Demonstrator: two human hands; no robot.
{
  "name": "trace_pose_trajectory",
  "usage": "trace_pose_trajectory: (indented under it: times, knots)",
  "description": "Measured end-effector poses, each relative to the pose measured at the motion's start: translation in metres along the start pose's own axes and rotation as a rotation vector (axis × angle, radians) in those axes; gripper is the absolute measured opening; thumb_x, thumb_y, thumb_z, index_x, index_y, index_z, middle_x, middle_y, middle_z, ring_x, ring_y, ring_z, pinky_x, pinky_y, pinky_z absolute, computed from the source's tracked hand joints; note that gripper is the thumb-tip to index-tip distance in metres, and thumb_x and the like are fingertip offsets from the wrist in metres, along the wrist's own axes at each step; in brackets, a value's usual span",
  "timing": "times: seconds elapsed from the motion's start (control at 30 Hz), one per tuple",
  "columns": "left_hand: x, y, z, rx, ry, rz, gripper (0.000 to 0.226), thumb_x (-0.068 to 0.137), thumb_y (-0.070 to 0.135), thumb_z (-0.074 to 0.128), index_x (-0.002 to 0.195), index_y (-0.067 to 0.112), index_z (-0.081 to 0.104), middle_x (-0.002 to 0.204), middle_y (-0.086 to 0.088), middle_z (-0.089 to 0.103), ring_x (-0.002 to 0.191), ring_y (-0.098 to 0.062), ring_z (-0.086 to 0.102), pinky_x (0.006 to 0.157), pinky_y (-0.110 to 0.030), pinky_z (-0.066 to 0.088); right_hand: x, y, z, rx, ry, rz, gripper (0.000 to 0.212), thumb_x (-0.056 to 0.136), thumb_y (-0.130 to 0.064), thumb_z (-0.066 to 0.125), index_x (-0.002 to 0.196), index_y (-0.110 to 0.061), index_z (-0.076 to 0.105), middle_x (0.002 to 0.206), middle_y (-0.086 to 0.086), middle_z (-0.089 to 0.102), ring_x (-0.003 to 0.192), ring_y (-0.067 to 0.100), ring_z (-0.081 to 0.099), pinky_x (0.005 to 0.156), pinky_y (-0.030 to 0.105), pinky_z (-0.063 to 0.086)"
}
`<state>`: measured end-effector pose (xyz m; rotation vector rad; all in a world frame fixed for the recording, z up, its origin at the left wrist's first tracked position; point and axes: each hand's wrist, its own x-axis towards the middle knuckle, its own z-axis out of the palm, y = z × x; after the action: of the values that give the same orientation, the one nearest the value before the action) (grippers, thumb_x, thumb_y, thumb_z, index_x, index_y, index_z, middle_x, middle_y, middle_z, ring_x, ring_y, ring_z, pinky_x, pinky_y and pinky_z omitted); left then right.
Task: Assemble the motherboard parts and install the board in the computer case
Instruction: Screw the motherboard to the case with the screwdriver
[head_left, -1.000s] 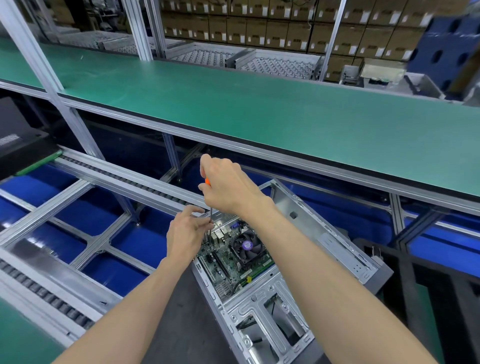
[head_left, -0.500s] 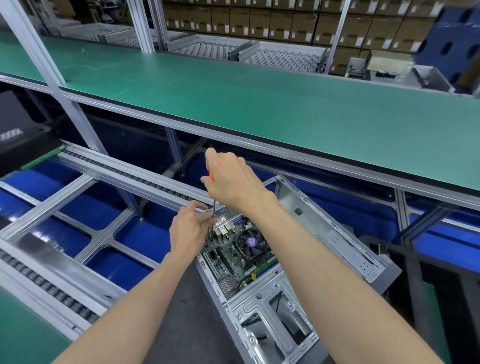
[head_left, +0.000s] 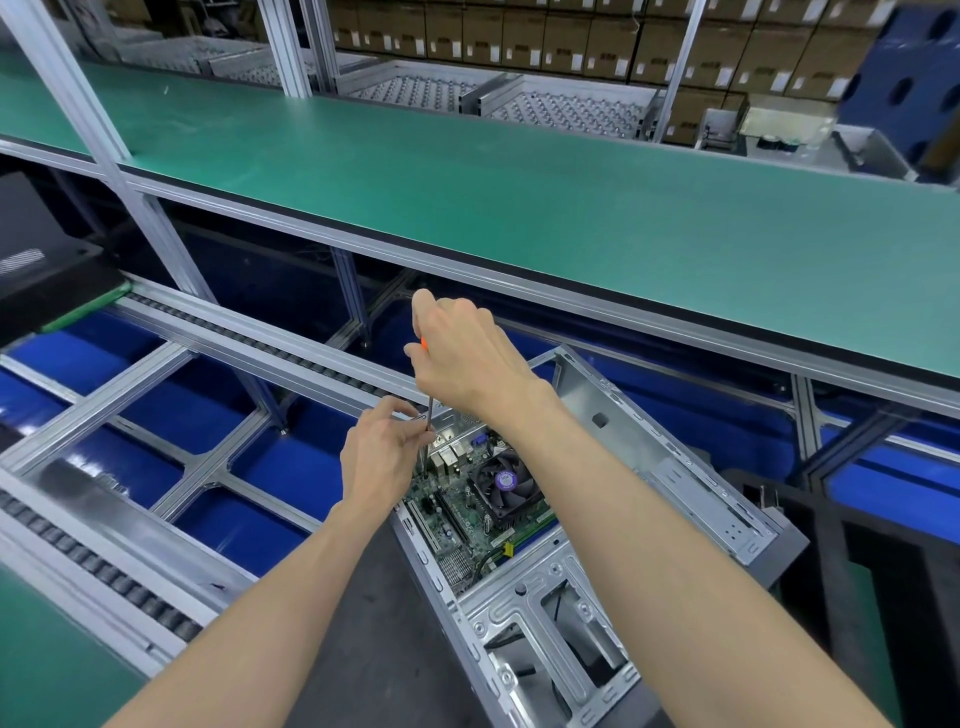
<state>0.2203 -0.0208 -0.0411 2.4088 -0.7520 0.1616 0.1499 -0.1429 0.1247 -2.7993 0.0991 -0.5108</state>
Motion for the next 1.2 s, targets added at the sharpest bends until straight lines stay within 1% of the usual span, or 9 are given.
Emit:
trace_pose_trajectory:
  times: [0.17,0.4,0.6,0.7,0.83,0.9,1.0,1.1,1.2]
  knots:
    - [-0.001,-0.0008,0.0007,0.003,0.016,0.006,0.008,0.088,0.042,0.07,0.085,0.039,0.077,0.107,0.021,0.059,0.095,-0.013,0.052,0.064,-0.032,0.039,0.0004,-0.0014,-0.0006,-0.001,0.01,-0.013,0.025,0.096,-0.021,0.057,0.096,-0.017,0.032,0.086,0.005,0.049,0.068,0.029,0.046,0.049,0.029,0.024]
    - [0.0,-0.0003,0.0009,-0.006,0.007,-0.005,0.008,0.087,0.042,0.071,0.085,0.038,0.077,0.107,0.02,0.058,0.096,-0.014,0.053,0.064,-0.033,0.042,0.0006,-0.0021,-0.0002,0.014,-0.008,-0.016,0.023,0.096,-0.021,0.056,0.097,-0.018,0.033,0.092,0.006,0.053,0.073,0.028,0.048,0.057,0.031,0.031]
    - [-0.001,-0.0003,0.0006,0.017,0.013,0.003,0.008,0.087,0.041,0.072,0.087,0.036,0.078,0.107,0.02,0.056,0.093,-0.016,0.054,0.061,-0.032,0.041,0.005,-0.0028,-0.0064,0.002,-0.089,-0.013,0.016,0.083,-0.014,0.061,0.093,-0.016,0.049,0.099,0.002,0.049,0.079,0.028,0.049,0.065,0.037,0.04]
    - [-0.0015,-0.0006,0.0004,0.019,0.01,0.013,0.007,0.089,0.038,0.071,0.086,0.037,0.077,0.106,0.02,0.055,0.093,-0.015,0.053,0.062,-0.032,0.04,0.0059,-0.0015,-0.0034,-0.038,-0.062,-0.008,0.016,0.088,-0.017,0.06,0.089,-0.015,0.044,0.092,0.002,0.047,0.08,0.029,0.05,0.066,0.037,0.038]
    - [-0.0017,0.0003,-0.0008,-0.001,0.005,0.004,0.009,0.09,0.036,0.07,0.086,0.039,0.077,0.103,0.021,0.054,0.091,-0.014,0.05,0.062,-0.031,0.036,0.0032,-0.0022,0.0015,-0.165,0.044,-0.006,0.018,0.099,-0.029,0.055,0.094,-0.014,0.046,0.085,0.004,0.04,0.073,0.028,0.039,0.062,0.037,0.031]
    - [-0.0023,0.0009,-0.0016,0.002,0.007,0.009,0.009,0.091,0.035,0.07,0.086,0.037,0.077,0.102,0.022,0.052,0.091,-0.013,0.049,0.062,-0.03,0.034,0.0048,-0.003,-0.0012,-0.132,-0.002,-0.019,0.021,0.093,-0.026,0.06,0.091,-0.015,0.042,0.087,0.003,0.042,0.073,0.027,0.042,0.062,0.037,0.032]
    - [-0.0034,0.001,-0.0021,0.018,0.009,0.013,0.01,0.091,0.033,0.07,0.084,0.034,0.076,0.099,0.024,0.046,0.092,-0.014,0.049,0.063,-0.029,0.033,0.0084,-0.0035,-0.006,-0.042,-0.095,-0.046,0.02,0.078,-0.012,0.061,0.09,-0.016,0.046,0.09,0.003,0.048,0.075,0.027,0.048,0.059,0.033,0.036]
    - [-0.0035,0.0025,-0.0031,0.025,-0.006,0.011,0.01,0.092,0.033,0.069,0.086,0.036,0.076,0.099,0.024,0.045,0.092,-0.014,0.048,0.065,-0.031,0.033,0.0069,-0.005,-0.0028,-0.081,-0.048,-0.025,0.019,0.086,-0.013,0.06,0.087,-0.014,0.041,0.077,0.0,0.038,0.071,0.027,0.045,0.051,0.029,0.026]
    - [-0.0035,0.0052,-0.0046,0.03,-0.027,0.008,0.01,0.093,0.035,0.067,0.09,0.037,0.077,0.102,0.024,0.045,0.093,-0.013,0.046,0.071,-0.034,0.037,0.0055,-0.0054,-0.0015,-0.139,0.002,0.011,0.021,0.093,-0.019,0.057,0.089,-0.014,0.038,0.078,0.001,0.034,0.073,0.028,0.04,0.059,0.035,0.031]
